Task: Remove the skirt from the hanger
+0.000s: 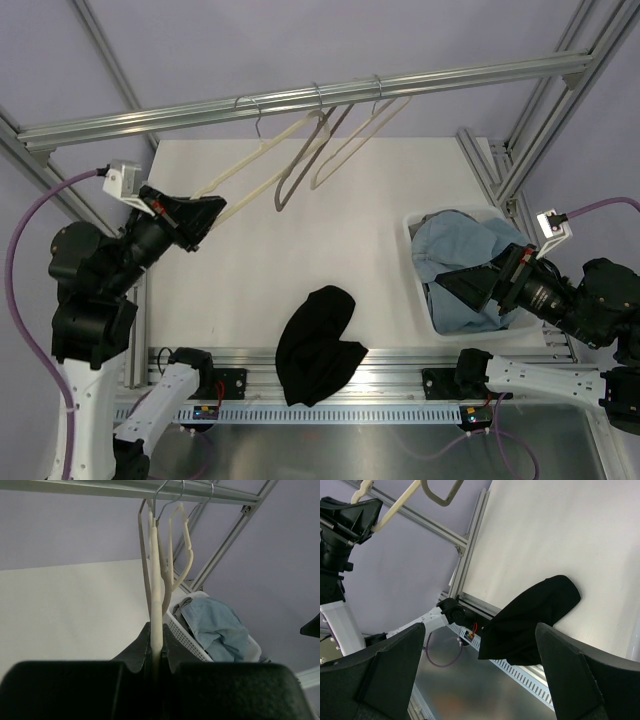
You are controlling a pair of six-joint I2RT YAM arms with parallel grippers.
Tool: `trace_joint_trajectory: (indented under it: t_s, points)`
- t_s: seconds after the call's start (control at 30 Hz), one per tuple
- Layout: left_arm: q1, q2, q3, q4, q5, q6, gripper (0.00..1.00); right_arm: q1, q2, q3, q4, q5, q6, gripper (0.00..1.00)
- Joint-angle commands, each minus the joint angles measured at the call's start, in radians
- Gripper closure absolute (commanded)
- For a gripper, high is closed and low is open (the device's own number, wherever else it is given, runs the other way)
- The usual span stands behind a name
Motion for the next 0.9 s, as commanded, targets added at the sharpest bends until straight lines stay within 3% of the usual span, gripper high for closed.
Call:
trace_joint_trajectory:
  t_s: [0.0,0.17,0.47,0.67,0.87]
  points:
    - [0.004,0.073,0.058,0.155,0.146,0.026,1.0,0.005,0.015,0.003,0.03,0.013,-0.012,0.01]
    - [0.004,0.145,0.09,0.196,0.203,0.055,1.0,0.005,0.013,-0.001,0.024,0.016,-0.009,0.01]
    - [0.012,0.27,0.207,0.092,0.262,0.19,1.0,0.005,0.018,-0.004,0.026,0.013,-0.008,0.01]
    - [0.059,0.314,0.215,0.112,0.347,0.167,1.0,0.005,0.016,-0.018,0.032,0.011,-0.005,0.01]
    - [0.127,0.316,0.13,0.222,0.425,0.069,1.0,0.005,0.015,-0.018,0.03,0.013,-0.005,0.01]
